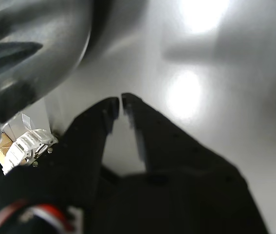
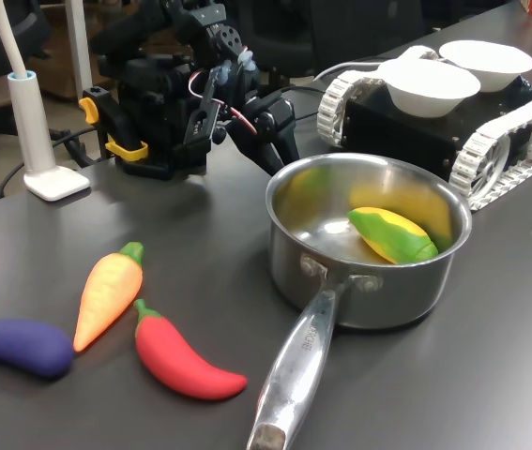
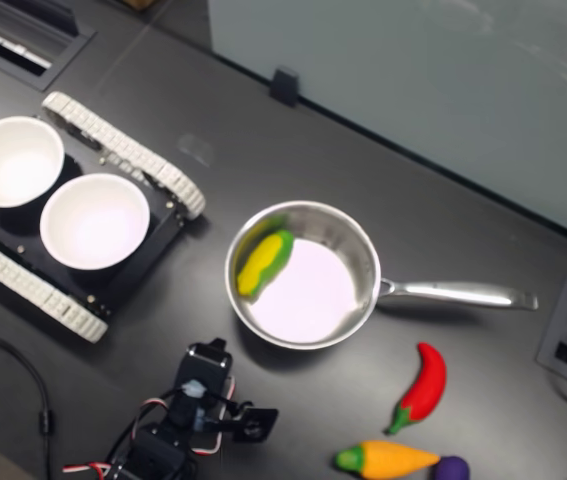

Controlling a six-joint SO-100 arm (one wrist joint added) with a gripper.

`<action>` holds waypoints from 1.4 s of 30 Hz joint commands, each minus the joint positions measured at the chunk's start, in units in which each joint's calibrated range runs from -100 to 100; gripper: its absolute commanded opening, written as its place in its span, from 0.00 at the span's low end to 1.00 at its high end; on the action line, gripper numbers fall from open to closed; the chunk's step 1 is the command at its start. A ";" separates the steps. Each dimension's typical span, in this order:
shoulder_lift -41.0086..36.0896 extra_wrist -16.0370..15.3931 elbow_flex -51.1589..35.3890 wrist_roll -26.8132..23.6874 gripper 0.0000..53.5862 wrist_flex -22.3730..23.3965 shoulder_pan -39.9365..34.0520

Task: Pick up the chilli and place them in the pan

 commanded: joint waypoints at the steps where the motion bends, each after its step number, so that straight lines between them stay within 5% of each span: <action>1: -0.66 0.64 -1.46 0.39 0.00 -1.09 -0.19; 42: -0.66 0.72 -1.64 0.24 0.00 -0.75 0.16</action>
